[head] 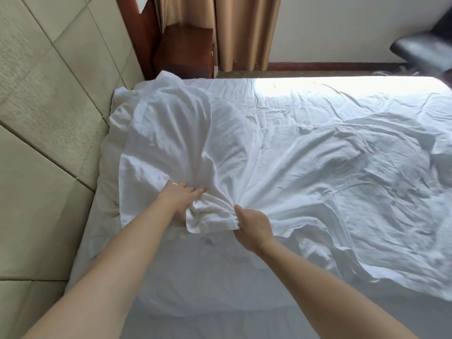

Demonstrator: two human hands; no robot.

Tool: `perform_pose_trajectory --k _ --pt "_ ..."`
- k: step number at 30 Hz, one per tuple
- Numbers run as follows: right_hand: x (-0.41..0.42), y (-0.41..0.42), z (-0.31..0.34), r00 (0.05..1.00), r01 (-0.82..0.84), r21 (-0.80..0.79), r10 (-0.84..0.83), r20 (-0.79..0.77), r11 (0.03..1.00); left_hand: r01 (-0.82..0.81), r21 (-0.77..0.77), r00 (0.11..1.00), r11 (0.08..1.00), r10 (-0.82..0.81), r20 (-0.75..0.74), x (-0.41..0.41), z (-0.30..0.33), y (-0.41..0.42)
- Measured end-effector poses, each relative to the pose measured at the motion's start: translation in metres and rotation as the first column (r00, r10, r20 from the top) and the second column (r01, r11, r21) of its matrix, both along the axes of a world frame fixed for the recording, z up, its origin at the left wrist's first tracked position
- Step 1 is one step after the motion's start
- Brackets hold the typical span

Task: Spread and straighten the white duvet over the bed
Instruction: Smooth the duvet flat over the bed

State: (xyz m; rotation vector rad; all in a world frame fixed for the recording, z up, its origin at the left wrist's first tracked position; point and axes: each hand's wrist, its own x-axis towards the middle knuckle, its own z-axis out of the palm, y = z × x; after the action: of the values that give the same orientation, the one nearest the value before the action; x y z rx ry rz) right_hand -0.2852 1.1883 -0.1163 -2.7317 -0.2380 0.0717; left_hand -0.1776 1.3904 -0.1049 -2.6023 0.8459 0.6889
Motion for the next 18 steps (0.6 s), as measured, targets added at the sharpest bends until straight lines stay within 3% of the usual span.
perform_pose_trajectory --k 2,5,8,11,14,18 --pt "0.002 0.000 0.003 0.996 0.016 -0.021 -0.018 -0.085 1.000 -0.028 -0.044 1.000 0.999 0.028 -0.003 -0.005 -0.001 0.008" --pt "0.004 -0.001 0.007 0.990 0.102 -0.042 -0.105 -0.089 0.994 -0.111 -0.083 0.994 0.990 0.112 0.001 -0.018 -0.008 0.032" --pt "0.010 -0.001 0.003 0.975 0.203 -0.017 -0.204 -0.086 0.979 -0.206 0.074 0.975 0.976 0.198 0.099 -0.034 -0.014 0.063" --pt "0.011 0.005 -0.008 0.959 0.258 0.024 -0.253 -0.131 0.966 -0.310 0.138 0.937 0.941 0.278 0.212 -0.042 -0.017 0.082" --pt "0.008 0.014 -0.018 0.939 0.317 0.068 -0.303 -0.163 0.946 -0.292 0.114 0.925 0.950 0.250 0.286 -0.038 -0.013 0.080" --pt "0.004 0.017 -0.025 0.926 0.372 0.167 -0.353 -0.134 0.913 -0.151 -0.006 0.937 0.988 0.145 0.316 -0.026 -0.026 0.067"
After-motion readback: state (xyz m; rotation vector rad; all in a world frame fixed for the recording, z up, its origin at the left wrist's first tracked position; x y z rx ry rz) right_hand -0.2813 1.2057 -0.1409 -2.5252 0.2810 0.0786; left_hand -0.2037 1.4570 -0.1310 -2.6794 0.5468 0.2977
